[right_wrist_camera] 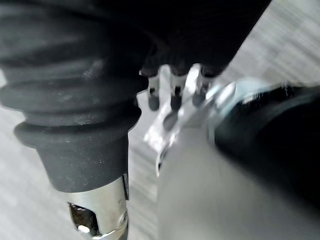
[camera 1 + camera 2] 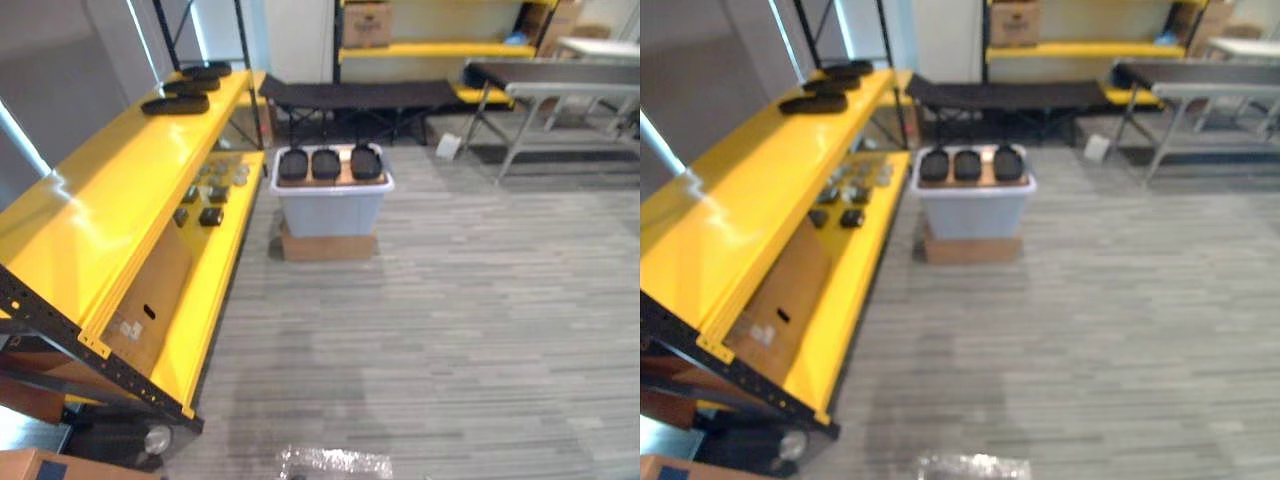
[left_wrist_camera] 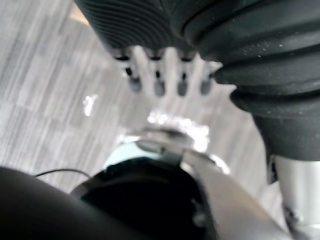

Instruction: Walk over and take plastic housings, then place them on the shelf

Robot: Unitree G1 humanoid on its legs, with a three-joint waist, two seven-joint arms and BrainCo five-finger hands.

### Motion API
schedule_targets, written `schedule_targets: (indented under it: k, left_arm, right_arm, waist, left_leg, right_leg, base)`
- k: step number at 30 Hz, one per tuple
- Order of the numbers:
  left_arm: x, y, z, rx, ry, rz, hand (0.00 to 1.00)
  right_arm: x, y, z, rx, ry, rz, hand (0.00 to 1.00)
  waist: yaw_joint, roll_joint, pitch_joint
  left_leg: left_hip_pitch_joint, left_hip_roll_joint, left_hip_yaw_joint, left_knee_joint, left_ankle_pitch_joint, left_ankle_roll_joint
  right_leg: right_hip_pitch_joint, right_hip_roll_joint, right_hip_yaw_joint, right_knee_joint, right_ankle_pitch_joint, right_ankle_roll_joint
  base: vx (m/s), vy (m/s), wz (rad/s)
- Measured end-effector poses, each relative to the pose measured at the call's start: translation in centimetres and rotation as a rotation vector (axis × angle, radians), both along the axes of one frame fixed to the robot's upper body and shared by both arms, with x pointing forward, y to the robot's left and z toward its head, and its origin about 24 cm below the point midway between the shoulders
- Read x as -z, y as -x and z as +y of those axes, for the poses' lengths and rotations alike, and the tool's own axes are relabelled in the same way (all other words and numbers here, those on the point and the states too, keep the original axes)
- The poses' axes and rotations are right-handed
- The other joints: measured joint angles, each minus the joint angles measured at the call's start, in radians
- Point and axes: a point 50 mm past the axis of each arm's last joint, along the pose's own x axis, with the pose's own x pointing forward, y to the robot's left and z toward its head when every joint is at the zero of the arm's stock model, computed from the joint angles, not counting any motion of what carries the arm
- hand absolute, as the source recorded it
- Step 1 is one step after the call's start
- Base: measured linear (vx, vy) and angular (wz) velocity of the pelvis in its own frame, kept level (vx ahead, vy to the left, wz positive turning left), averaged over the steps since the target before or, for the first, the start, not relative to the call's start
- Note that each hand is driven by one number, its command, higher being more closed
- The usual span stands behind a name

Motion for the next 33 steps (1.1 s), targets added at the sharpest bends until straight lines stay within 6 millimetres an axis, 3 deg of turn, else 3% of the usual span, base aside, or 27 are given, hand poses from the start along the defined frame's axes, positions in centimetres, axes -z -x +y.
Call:
schedule_targets:
  k: [6, 10, 18, 33]
  left_arm:
    - [0.0, -0.7, 0.1, 0.001, -0.018, -0.03, 0.0]
    - [-0.2, -1.3, 0.6, 0.001, -0.031, -0.049, 0.0]
    - [0.0, -1.4, 0.3, -0.033, -0.04, -0.033, 0.0]
    - [0.0, -1.1, 0.6, -0.03, -0.096, -0.03, 0.0]
  right_arm:
    - [0.1, -0.6, 0.2, -0.054, 0.012, 0.01, 0.0]
    - [0.1, -1.8, 0.8, -0.095, 0.008, -0.004, 0.0]
    - [0.0, -1.9, 0.5, -0.101, 0.017, -0.005, 0.0]
    - [0.1, -1.8, 0.7, -0.162, 0.025, -0.007, 0.0]
  waist:
    - [0.0, -0.007, 0.006]
    - [0.0, -0.028, 0.032]
    - [-0.003, -0.014, 0.04]
    - [-0.002, -0.032, 0.046]
  left_leg:
    - [0.052, -0.017, 0.001, -0.051, 0.009, -0.004]
    - [0.064, -0.018, 0.008, -0.052, 0.007, -0.009]
    - [0.078, -0.02, 0.006, -0.054, 0.01, -0.013]
    - [0.063, -0.033, -0.02, -0.054, 0.012, -0.008]
  right_leg:
    - [0.041, -0.007, -0.013, -0.03, -0.005, 0.011]
    - [0.053, -0.008, -0.018, -0.031, -0.008, 0.019]
    - [0.061, -0.012, -0.041, -0.031, -0.01, 0.031]
    - [0.074, -0.02, -0.084, -0.052, -0.006, 0.03]
  base:
    - [0.11, 0.026, 0.02]
    - [0.02, 0.001, -0.01]
    - [-0.05, 0.002, -0.01]
    - [-0.01, 0.011, 0.07]
